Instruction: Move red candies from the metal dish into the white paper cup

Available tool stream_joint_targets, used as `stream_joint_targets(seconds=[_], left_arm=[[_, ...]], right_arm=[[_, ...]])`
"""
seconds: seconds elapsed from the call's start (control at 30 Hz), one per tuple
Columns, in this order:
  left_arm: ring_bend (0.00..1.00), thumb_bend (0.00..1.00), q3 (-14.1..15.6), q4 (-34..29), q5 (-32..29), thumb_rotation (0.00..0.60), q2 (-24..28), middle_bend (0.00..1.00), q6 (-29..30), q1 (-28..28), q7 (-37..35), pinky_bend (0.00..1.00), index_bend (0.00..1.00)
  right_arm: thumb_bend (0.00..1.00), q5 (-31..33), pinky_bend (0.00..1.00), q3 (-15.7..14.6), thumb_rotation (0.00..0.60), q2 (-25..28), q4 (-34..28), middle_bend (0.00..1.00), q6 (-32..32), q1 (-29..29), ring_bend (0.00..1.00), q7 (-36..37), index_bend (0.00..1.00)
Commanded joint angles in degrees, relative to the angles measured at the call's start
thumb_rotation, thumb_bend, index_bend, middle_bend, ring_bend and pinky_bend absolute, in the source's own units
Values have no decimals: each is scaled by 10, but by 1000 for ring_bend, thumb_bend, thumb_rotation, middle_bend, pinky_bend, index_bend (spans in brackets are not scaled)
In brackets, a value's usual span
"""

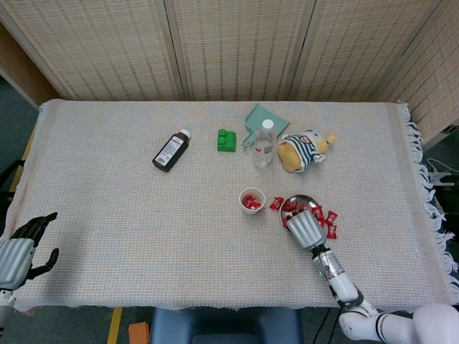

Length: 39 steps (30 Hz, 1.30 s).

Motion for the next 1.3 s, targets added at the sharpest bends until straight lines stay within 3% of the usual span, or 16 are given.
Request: stream_joint_targets(seconds=[0.03, 0.3, 0.53, 0.83, 1.07, 1.3], left_arm=[[107, 455, 0, 0, 0, 600, 0, 137, 0, 0, 0, 210, 80], [107, 454, 0, 1, -1, 600, -1, 137, 0, 0, -1, 212, 80], [107, 455, -1, 2, -1, 600, -1, 137, 2, 1, -1, 217, 77], [107, 456, -1, 2, 1, 600, -2, 137, 5, 2, 0, 217, 68], [107, 455, -1, 2, 0, 600, -2, 137, 3, 0, -1, 217, 69], [107, 455, -2, 2, 0, 600, -2, 136, 2, 0, -3, 217, 68]], right_arm=[[219, -6, 992, 2, 600, -2, 4, 738, 5, -2, 648, 5, 821], [248, -22, 1000, 11, 600, -3, 13, 840, 14, -5, 705, 31, 973], [266, -19, 1000, 25, 600, 5, -1, 849, 9, -5, 709, 54, 991], [267, -14, 1000, 65, 600, 48, -82, 849, 26, 0, 709, 81, 991], [267, -5, 1000, 112, 600, 88, -184, 849, 25, 25, 709, 78, 991], [267, 6, 1000, 140, 600, 78, -217, 849, 9, 62, 709, 50, 991]])
